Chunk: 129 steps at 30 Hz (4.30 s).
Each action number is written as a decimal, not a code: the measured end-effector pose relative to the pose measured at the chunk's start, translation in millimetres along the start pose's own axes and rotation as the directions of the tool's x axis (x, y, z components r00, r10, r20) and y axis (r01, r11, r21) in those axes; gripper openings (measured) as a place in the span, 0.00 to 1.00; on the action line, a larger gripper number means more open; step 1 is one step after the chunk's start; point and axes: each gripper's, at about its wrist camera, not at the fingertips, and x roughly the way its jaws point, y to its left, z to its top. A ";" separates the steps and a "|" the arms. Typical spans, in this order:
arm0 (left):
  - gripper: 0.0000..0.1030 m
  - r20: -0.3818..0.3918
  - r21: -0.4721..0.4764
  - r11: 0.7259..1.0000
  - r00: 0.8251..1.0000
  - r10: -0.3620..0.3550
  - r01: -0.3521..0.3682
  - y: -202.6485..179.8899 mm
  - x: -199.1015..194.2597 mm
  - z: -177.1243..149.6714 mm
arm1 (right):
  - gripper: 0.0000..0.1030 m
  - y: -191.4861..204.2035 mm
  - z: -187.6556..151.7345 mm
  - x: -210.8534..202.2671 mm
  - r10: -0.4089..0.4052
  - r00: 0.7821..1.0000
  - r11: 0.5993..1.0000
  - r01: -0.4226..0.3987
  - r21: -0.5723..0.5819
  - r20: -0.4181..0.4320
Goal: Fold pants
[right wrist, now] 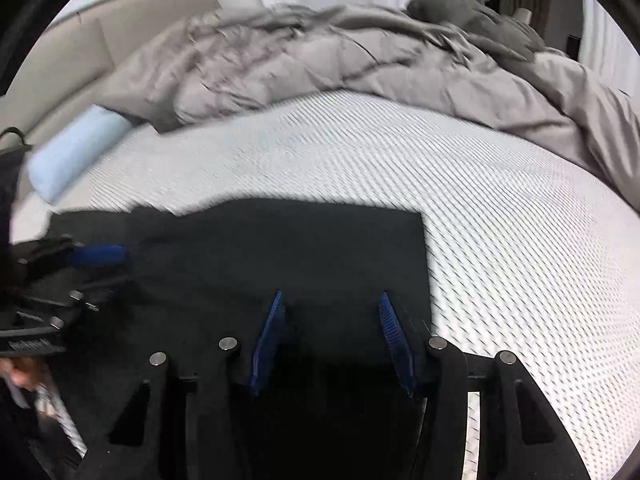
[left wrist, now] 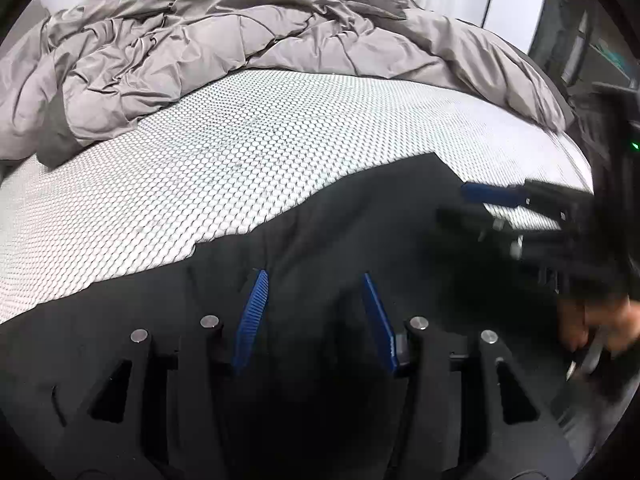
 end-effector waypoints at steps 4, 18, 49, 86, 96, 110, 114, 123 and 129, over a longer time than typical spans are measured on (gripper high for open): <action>0.44 -0.058 -0.057 0.998 0.998 -0.004 0.000 11.1 28.2 5.5 | 0.50 22.0 17.3 19.4 0.059 0.998 0.998 -0.060 -0.034 -0.017; 0.36 0.017 -0.176 0.976 0.991 -0.131 0.132 55.1 -33.7 -51.9 | 0.53 -85.3 -20.9 -3.2 0.029 0.995 0.979 -0.010 0.203 -0.092; 0.35 -0.009 0.055 0.990 0.991 -0.131 0.131 -26.4 -7.5 -63.9 | 0.34 34.4 -26.8 -34.2 0.176 0.984 0.980 -0.177 -0.094 -0.017; 0.70 0.218 -0.480 0.876 0.973 0.072 0.043 115.0 -154.5 -186.3 | 0.63 -37.5 -78.6 -93.7 -0.078 0.996 0.997 0.078 0.007 0.032; 0.78 0.246 -0.745 0.654 0.965 0.087 0.131 184.7 -154.0 -238.2 | 0.63 -7.7 -59.0 -91.2 0.020 0.996 1.000 -0.021 0.016 0.092; 0.66 0.248 -0.885 0.448 0.944 0.216 0.130 241.0 -153.1 -252.3 | 0.66 -7.9 -63.5 -91.3 0.028 0.996 1.000 -0.026 -0.015 0.088; 0.23 0.211 -0.912 0.403 0.933 0.291 0.081 247.8 -150.8 -241.7 | 0.66 -4.0 -63.1 -95.2 0.032 0.994 0.999 -0.030 -0.024 0.101; 0.04 0.312 -0.740 0.673 0.888 0.337 0.005 168.8 -193.8 -150.2 | 0.66 -2.6 -60.6 -96.0 0.054 0.992 0.998 -0.049 -0.045 0.117; 0.05 0.428 -0.399 0.909 0.902 0.065 0.124 33.4 -195.1 -51.5 | 0.66 -12.1 -56.5 -94.8 0.035 0.991 0.999 -0.034 -0.012 0.130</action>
